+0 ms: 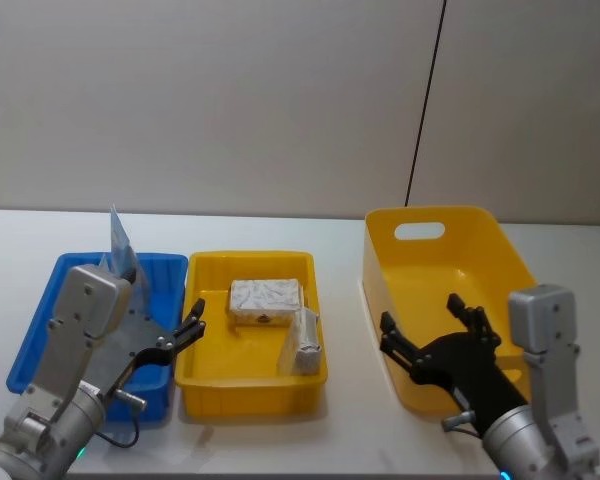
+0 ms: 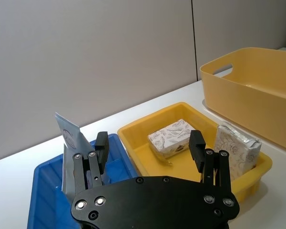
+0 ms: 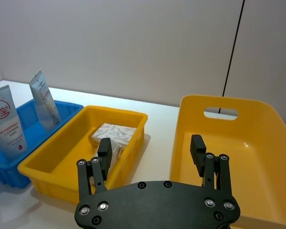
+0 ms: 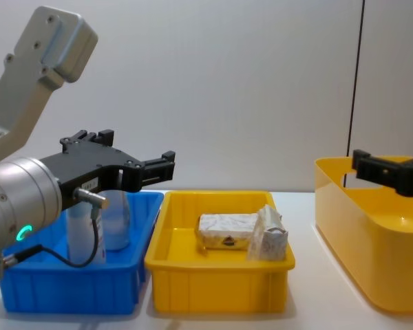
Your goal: Bimanual collaborative sorting of washing and personal care products
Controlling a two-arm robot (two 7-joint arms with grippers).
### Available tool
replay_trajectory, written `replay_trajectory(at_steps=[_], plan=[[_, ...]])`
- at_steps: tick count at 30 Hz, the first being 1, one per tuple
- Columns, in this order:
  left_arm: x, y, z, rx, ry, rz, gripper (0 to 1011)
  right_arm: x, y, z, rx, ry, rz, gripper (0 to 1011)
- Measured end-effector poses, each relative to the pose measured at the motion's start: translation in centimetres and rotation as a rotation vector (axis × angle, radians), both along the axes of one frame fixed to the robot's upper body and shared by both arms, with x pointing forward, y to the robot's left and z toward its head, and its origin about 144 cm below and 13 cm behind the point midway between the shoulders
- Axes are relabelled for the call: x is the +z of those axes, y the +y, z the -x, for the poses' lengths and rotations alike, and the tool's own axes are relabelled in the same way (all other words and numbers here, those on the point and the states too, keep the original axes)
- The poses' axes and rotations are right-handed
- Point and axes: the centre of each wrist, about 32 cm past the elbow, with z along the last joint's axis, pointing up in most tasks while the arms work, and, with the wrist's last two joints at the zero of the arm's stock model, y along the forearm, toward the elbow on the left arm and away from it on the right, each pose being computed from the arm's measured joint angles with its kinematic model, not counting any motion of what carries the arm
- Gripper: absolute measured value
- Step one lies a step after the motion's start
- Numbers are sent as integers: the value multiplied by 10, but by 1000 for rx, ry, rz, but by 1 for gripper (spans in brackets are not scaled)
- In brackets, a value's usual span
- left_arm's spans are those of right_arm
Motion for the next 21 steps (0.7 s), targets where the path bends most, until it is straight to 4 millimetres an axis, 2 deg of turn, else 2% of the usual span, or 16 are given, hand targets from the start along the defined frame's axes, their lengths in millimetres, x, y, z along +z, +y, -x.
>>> replay_trajectory(at_steps=[21], plan=[[0,0,0,0,0,0,1001,11,55,-6,-34,171,51,1004]])
